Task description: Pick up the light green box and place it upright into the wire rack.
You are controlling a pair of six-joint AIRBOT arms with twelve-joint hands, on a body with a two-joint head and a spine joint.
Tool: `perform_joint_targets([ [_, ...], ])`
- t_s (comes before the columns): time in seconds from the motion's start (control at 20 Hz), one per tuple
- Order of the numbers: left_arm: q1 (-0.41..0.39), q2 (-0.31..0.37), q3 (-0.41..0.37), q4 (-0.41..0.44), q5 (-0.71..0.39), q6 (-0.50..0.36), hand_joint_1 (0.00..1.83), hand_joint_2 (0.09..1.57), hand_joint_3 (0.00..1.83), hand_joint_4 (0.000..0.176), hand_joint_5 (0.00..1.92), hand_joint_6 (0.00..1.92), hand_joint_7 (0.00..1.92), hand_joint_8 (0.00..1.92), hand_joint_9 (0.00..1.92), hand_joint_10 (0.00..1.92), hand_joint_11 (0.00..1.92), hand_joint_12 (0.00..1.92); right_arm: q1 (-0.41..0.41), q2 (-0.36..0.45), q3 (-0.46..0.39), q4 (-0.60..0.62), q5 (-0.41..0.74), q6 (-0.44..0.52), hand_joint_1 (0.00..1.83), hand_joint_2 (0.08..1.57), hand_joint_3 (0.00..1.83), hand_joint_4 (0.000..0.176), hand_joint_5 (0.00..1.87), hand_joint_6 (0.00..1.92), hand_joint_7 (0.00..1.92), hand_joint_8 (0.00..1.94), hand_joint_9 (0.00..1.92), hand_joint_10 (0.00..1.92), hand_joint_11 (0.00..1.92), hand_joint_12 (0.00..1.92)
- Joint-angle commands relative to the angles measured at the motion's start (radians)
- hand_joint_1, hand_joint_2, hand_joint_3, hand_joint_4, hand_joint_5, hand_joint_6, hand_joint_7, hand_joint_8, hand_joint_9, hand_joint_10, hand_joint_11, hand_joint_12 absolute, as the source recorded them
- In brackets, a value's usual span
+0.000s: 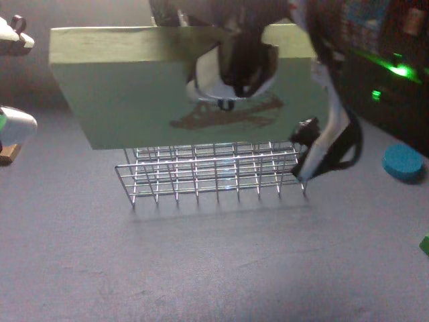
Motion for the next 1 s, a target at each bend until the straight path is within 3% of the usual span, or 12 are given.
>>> perform_joint_targets([
  [0.0,-0.017,0.003,-0.007,0.063,-0.056,0.006,0.13,1.22,0.0,0.048,0.27,0.01,0.25,0.01,0.23,0.0,0.0,0.61,0.006,-0.007,0.009,-0.113,0.034,0.003,1.35,1.2,0.0,0.0,0.74,1.12,0.84,1.26,0.8,1.48,0.68,1.58],
  [0.55,-0.018,0.002,-0.018,0.063,-0.045,0.005,0.11,1.22,0.0,0.048,0.29,0.01,0.26,0.0,0.23,0.0,0.0,0.59,-0.07,-0.105,0.123,-0.152,0.067,0.001,1.35,1.19,0.0,0.0,0.75,1.11,0.85,1.24,0.8,1.48,0.67,1.58],
  [0.95,-0.018,0.003,-0.019,0.063,-0.041,0.005,0.08,1.24,0.01,0.048,0.29,0.0,0.26,0.0,0.23,0.0,0.0,0.59,-0.086,-0.129,0.179,-0.069,0.066,-0.016,1.35,1.19,0.0,0.0,0.76,1.09,0.85,1.24,0.8,1.48,0.67,1.57],
])
